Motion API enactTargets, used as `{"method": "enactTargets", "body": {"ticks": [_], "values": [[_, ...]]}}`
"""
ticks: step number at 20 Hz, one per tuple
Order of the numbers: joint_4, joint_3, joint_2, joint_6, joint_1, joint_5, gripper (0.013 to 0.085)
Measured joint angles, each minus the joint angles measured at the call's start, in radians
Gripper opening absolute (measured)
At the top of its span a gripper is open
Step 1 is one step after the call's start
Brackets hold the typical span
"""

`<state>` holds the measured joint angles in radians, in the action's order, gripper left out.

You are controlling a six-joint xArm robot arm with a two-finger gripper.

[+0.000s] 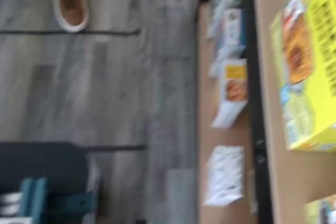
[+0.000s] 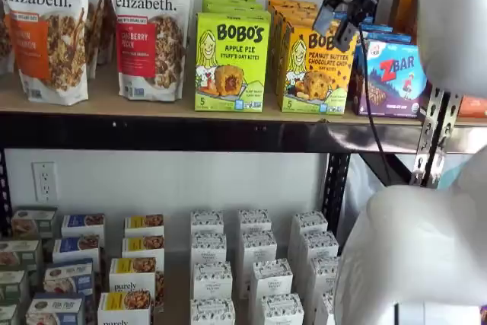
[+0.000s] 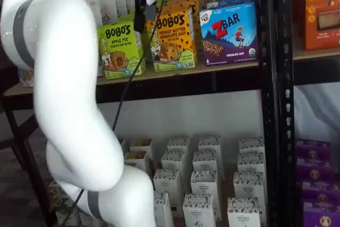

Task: Pick up the orange box on the top shelf, the fifth box from the left

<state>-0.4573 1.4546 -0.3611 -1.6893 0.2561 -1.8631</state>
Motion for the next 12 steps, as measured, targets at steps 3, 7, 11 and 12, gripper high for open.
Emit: {"method": "enactTargets", "body": {"ticks": [3, 7, 11, 12], "values": [[-0.053, -0.067, -0.055, -0.01, 0.021, 0.104, 0.085], [-0.079, -0.119, -0.098, -0.019, 0.033, 0.196, 0.085], [-0.086, -0.158, -0.127, -0.028, 0.036, 0.268, 0.085], [-0.084, -0.165, -0.132, -0.03, 0.036, 0.283, 0.085]]}}
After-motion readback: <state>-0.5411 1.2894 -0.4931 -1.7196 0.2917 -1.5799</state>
